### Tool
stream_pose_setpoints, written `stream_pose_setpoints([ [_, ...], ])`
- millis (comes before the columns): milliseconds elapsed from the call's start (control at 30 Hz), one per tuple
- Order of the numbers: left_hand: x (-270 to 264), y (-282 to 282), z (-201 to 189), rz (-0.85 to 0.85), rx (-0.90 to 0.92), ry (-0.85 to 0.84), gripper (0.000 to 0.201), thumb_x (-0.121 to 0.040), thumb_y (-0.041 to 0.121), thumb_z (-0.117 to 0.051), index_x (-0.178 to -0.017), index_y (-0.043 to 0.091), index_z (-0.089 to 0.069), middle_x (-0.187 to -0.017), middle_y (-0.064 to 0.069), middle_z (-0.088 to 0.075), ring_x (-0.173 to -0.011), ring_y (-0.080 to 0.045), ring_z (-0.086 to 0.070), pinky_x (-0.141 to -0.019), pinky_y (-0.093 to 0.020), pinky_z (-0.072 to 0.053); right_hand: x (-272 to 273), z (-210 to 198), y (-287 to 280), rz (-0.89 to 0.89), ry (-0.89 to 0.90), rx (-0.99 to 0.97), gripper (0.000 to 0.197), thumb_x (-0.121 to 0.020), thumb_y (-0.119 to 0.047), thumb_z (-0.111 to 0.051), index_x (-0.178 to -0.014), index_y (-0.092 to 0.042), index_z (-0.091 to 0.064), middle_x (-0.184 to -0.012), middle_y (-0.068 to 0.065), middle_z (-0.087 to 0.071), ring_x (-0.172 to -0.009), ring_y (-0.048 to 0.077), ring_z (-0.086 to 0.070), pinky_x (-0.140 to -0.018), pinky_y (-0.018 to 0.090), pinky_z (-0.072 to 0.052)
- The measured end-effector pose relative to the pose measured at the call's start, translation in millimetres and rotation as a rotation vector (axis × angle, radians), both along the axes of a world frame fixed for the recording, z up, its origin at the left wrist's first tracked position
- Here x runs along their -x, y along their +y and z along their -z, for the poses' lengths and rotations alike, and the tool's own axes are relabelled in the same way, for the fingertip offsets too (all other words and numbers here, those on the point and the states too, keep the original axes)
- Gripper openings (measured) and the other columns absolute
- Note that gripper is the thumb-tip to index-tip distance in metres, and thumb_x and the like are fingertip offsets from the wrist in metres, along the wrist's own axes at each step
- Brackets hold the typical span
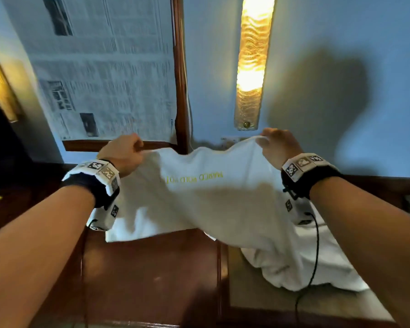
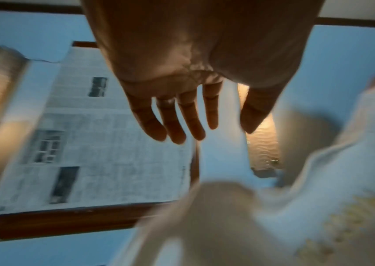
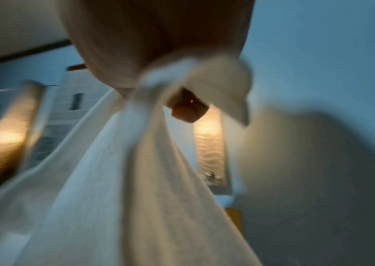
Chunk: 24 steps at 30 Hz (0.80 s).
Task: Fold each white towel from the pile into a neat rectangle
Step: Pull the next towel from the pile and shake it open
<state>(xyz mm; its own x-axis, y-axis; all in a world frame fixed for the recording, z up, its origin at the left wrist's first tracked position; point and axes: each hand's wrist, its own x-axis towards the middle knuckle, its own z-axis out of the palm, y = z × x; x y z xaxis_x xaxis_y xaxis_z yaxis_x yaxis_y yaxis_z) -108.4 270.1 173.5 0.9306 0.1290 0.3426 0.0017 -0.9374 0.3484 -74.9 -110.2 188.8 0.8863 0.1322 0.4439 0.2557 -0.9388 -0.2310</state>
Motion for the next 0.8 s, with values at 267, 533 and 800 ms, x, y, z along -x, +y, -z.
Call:
stream_pose_setpoints([
  [267,22.0,-117.0,61.3,0.481,0.373,0.107,0.020,-0.092,0.037,-0.070,-0.102,0.019,-0.069,-0.088,0.011,-0.065,-0.080,-0.012,-0.058,-0.073,-0.028,-0.043,44.1,-8.5,106.8,-0.357,0.120,0.466,0.019,-0.095,-0.027,-0.056,-0.108,-0.024,-0.069,-0.107,0.007,-0.067,-0.104,0.032,-0.062,-0.083,0.038,-0.050],
  [533,33.7,-56.5,46.3,0.409,0.286,0.170,0.028,-0.101,0.021,-0.051,-0.088,0.003,-0.068,-0.084,-0.018,-0.070,-0.071,-0.023,-0.058,-0.069,-0.034,-0.047,30.4,27.7,48.6,-0.159,0.261,0.279,0.025,-0.092,-0.040,-0.065,-0.082,-0.017,-0.066,-0.093,0.005,-0.064,-0.094,0.029,-0.061,-0.076,0.034,-0.044],
  [800,48.1,-62.9,56.7,0.443,0.330,0.133,0.026,-0.094,0.049,-0.063,-0.092,0.024,-0.070,-0.079,0.013,-0.066,-0.070,-0.004,-0.058,-0.067,-0.024,-0.043,41.1,35.4,97.5,-0.344,0.112,-0.374,0.014,-0.089,-0.003,-0.053,-0.085,-0.007,-0.066,-0.089,0.011,-0.068,-0.088,0.030,-0.062,-0.077,0.041,-0.047],
])
